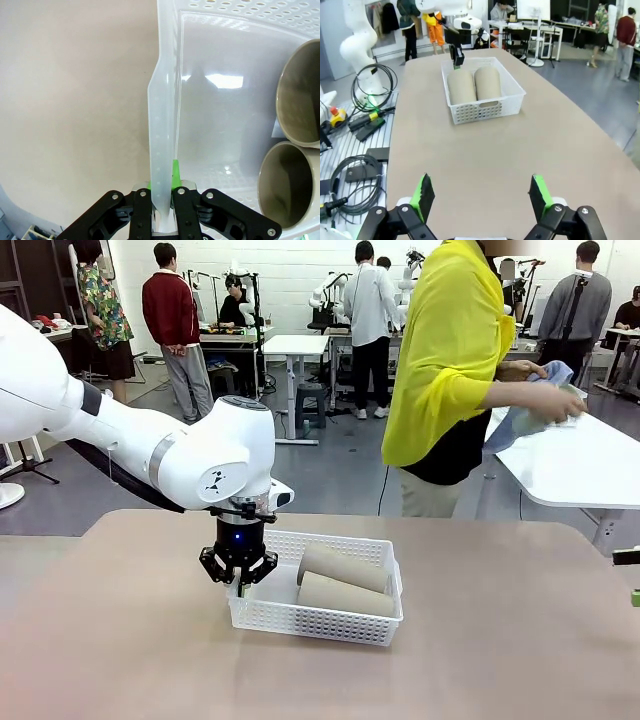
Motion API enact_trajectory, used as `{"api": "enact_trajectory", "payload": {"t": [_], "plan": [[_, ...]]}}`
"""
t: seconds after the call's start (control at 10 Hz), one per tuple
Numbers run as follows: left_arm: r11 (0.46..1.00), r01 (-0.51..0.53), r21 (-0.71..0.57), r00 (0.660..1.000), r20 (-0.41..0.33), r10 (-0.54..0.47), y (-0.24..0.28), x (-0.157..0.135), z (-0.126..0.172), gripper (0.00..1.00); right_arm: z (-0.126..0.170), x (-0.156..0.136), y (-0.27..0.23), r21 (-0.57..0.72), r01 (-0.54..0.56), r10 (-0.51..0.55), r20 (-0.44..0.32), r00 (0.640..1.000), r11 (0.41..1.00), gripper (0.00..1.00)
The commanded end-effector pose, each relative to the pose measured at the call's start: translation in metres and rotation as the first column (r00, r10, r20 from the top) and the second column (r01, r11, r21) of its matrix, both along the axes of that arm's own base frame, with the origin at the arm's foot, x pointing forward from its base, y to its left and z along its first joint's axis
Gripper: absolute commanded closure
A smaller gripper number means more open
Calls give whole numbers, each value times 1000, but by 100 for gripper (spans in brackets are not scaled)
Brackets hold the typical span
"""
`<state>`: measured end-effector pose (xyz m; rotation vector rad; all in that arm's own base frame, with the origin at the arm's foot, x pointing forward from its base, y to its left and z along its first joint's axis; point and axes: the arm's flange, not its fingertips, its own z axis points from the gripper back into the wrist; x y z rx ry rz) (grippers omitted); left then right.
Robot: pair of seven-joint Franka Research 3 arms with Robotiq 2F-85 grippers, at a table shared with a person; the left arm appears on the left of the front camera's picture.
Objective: Clean and organize the cups into the basket.
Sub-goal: Pick up the Reusable plastic cup from the right side of the table and stack it inside the Organizing basket in the center of the table.
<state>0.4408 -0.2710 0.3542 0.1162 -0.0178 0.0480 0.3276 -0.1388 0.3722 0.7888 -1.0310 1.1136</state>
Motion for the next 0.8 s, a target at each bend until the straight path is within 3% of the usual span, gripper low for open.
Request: {"api": "enact_trajectory", "payload": {"t": [0.0,0.7], "plan": [[1000,7,8,1000,-8,-7,2,-1,-3,100,7,-1,3,2,-3,3,11,1000,1000,0],[1000,7,8,1000,-8,-7,2,-1,-3,100,7,-1,3,2,-3,3,11,1000,1000,0]]}}
